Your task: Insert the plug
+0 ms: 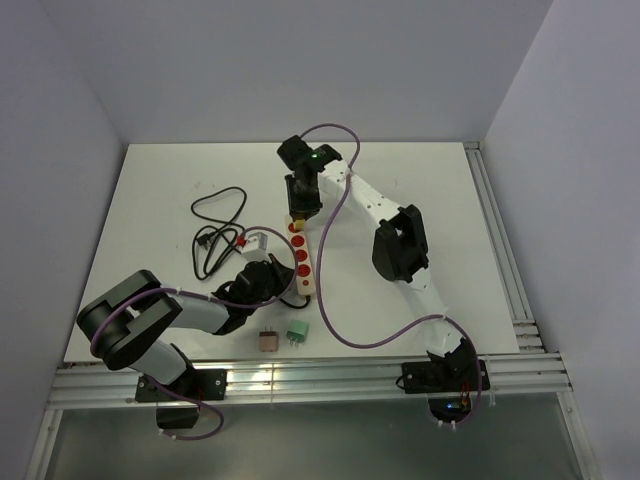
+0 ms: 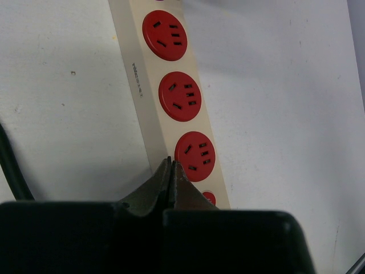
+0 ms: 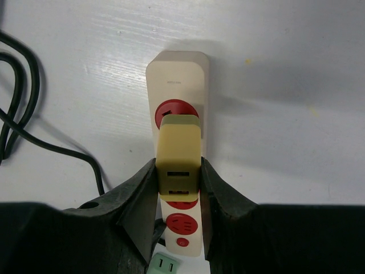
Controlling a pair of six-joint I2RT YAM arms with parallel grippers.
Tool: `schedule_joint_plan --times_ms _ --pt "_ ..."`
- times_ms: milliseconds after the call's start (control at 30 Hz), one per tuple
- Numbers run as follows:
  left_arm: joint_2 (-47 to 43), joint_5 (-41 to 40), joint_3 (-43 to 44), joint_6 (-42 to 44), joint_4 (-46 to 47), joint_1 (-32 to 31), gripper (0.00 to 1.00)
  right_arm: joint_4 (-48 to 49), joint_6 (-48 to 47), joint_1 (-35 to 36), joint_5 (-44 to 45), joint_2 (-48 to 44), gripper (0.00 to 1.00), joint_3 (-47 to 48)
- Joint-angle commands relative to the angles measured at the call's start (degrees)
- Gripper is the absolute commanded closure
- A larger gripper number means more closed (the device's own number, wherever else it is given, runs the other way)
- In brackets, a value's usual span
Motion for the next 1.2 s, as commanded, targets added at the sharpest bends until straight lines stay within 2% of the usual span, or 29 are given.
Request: schedule_joint_plan --times_ms 0,767,933,1033,1067,1167 --pt "2.5 11.0 -1.5 -1.0 -7.1 -2.9 1.0 1.1 -0.3 0.2 0.7 1.0 1.0 0.3" --pt "3.7 11.7 -1.3 -1.2 -6.3 -2.9 1.0 1.5 -4.7 0.8 0.9 6.7 1.0 1.8" --pt "-2.4 11.5 -1.2 -1.4 -9.2 -1.9 0.98 2.9 -6.5 2.7 5.5 6.9 1.0 -0.6" --pt "-10.6 7.5 0.7 -0.2 -18.3 -0.3 0.86 5.1 -6.7 2.5 5.9 5.4 1.0 -3.0" --pt "-12.8 4.8 2.7 -0.2 -21.3 1.0 0.77 5.1 -7.3 2.4 6.0 5.4 1.0 -2.7" --pt "-20.2 2.7 7.0 0.1 -29.2 5.9 0.63 4.1 -8.2 2.4 5.9 6.3 1.0 -0.6"
